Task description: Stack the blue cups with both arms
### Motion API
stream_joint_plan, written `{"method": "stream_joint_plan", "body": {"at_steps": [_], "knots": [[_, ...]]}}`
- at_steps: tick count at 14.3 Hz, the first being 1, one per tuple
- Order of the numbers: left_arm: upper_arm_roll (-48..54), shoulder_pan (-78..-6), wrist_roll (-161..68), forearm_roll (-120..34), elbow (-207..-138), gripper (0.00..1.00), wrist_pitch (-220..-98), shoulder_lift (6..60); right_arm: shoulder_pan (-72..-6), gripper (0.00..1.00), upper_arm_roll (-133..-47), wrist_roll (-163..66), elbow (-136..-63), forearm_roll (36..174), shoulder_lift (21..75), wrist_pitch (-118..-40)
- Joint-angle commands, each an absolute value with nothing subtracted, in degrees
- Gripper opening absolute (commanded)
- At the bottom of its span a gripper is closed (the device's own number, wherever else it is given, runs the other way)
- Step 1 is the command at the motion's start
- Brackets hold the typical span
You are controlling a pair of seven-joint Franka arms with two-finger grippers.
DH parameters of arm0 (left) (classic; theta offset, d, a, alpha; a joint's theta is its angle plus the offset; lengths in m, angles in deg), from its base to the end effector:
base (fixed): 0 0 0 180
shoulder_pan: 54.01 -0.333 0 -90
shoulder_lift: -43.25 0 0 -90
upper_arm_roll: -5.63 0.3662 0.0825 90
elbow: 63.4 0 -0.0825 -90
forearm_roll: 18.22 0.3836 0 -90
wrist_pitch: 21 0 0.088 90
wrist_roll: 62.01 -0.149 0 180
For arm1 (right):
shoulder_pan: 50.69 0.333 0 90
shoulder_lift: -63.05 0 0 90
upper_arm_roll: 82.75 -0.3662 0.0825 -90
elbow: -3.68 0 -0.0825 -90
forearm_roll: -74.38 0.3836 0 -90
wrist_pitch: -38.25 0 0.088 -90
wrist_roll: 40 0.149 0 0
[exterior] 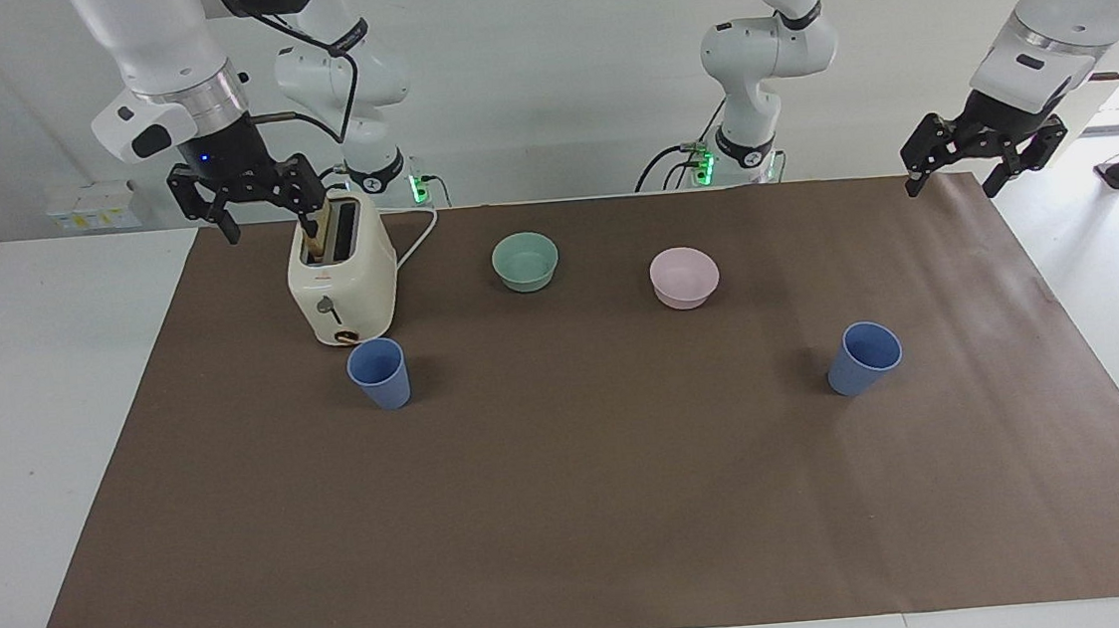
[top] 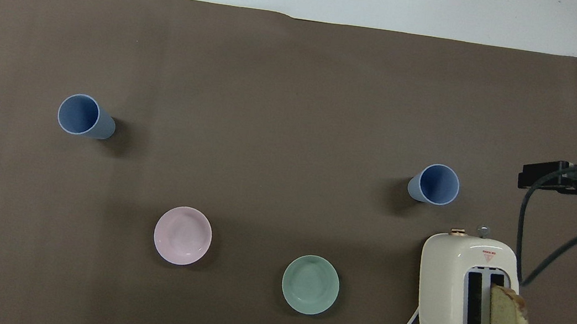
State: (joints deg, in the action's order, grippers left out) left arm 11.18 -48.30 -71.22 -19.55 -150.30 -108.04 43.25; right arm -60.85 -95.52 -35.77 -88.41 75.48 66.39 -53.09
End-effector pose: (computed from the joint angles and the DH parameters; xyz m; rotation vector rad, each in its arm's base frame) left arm 0.5494 -0.0051 0.6536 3.1081 -0.2566 0.0067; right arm 0.5370 0.0312 0.6486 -3.1316 0.0445 -0.0678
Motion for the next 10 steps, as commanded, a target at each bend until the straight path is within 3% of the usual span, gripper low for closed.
{"method": "stream_joint_plan", "body": {"at_steps": [1, 10], "knots": [[11.34, -48.03, -71.15, -18.83, -149.97, 1.00, -107.31, 43.78, -61.68, 1.00, -95.85, -37.10, -89.22, 76.14, 66.74, -54.03], [11.34, -47.85, -71.07, -18.83, -149.97, 1.00, -107.31, 43.69, -61.68, 1.00, -95.85, -37.10, -89.22, 76.14, 66.83, -54.03]]}}
